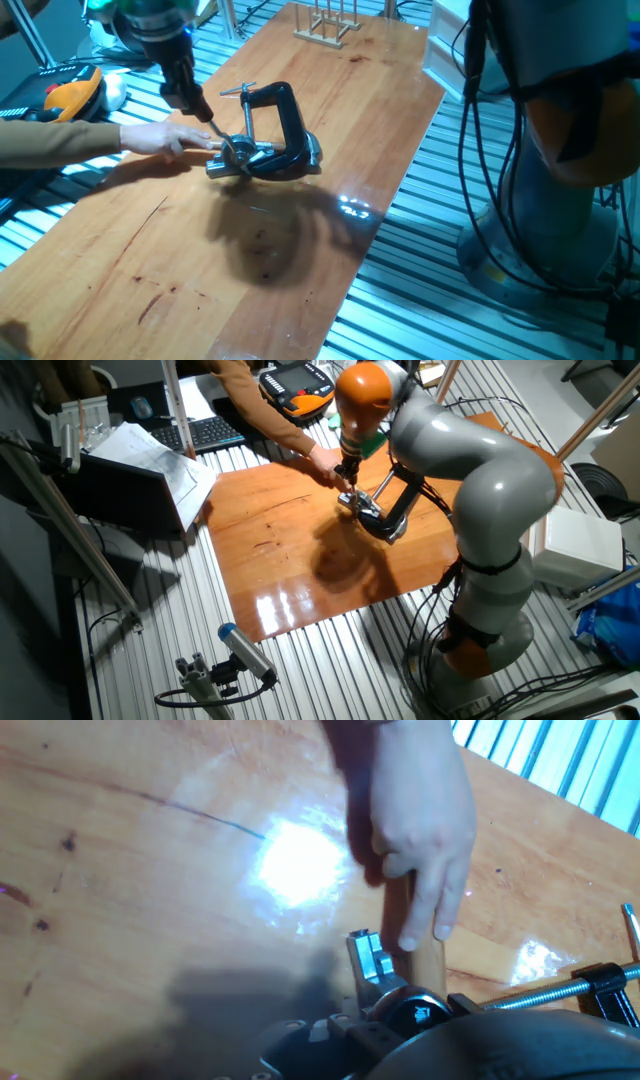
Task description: Pull up the lever
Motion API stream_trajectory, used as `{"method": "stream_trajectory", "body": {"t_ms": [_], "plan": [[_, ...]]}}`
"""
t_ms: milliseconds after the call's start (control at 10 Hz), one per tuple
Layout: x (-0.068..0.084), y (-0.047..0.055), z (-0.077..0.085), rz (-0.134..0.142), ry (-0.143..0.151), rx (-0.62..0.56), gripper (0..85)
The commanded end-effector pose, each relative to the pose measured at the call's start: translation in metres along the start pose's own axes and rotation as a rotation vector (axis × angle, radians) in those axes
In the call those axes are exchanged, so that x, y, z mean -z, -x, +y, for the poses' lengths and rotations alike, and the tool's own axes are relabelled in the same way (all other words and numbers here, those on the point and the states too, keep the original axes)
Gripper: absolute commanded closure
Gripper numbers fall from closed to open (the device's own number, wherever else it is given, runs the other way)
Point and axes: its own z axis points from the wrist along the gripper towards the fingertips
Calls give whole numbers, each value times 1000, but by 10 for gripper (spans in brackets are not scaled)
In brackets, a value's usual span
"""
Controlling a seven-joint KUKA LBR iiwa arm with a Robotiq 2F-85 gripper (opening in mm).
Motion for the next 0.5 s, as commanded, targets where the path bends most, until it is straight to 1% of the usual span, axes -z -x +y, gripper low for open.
{"method": "stream_trajectory", "body": {"t_ms": [0,100,200,300,400], "plan": [[-7,-8,-1,1,12,-1,850],[-9,-11,-1,0,12,-1,850],[-12,-13,-1,-8,6,-1,850],[-14,-13,-2,-10,7,-1,850],[-11,-8,-1,9,31,-3,850]]}}
